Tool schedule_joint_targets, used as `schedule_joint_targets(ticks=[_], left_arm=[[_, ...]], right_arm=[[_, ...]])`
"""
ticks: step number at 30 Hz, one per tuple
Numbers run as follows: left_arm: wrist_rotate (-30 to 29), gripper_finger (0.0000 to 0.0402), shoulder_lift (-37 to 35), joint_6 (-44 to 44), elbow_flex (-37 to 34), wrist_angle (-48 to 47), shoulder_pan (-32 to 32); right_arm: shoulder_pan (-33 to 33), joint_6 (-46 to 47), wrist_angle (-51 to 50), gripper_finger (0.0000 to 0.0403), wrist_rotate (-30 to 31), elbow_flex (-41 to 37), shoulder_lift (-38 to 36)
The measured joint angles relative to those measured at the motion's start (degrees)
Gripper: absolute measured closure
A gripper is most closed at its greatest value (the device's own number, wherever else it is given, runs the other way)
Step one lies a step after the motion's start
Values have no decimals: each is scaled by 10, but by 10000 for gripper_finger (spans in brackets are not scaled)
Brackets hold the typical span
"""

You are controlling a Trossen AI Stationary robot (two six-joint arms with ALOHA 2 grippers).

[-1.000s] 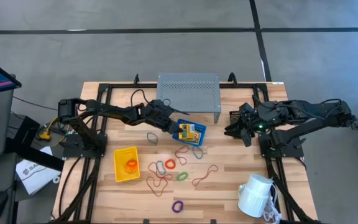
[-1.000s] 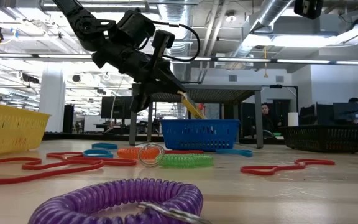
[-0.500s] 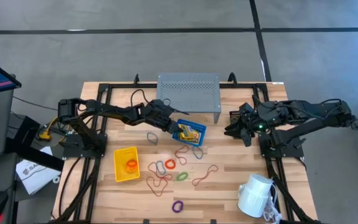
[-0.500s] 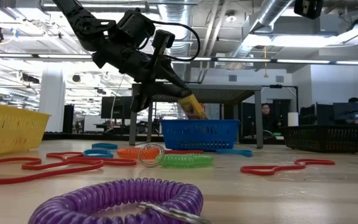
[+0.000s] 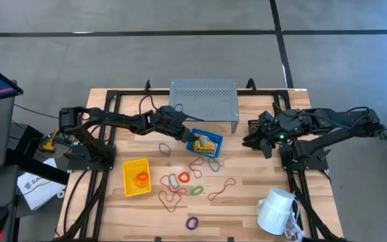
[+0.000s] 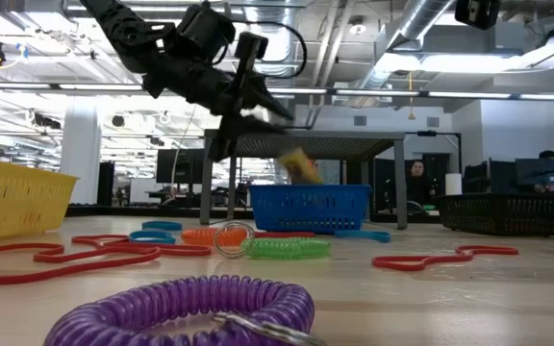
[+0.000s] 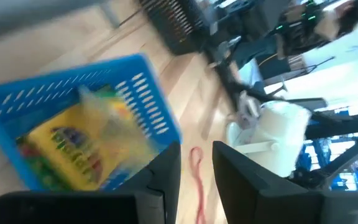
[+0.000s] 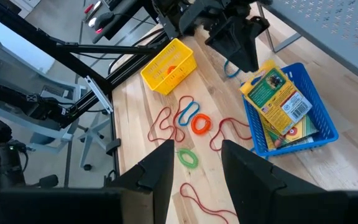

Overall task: Pick & Place Office Desk Supplies
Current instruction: Put the yellow crayon box into the blue bin, then put the blue rubber band into the black bin

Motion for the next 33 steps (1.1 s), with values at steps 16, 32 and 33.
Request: schedule_joint_targets(ticks=[16, 32, 33], left_arm=[[37, 314, -3, 2, 1, 63, -7], [60, 314, -103, 178, 1, -65, -115], [49, 314, -121, 194, 1, -103, -121]], right_arm=[[0, 0, 0, 272, -2, 0, 0], [0, -2, 0, 272, -2, 0, 0], [0, -3, 0, 272, -2, 0, 0]])
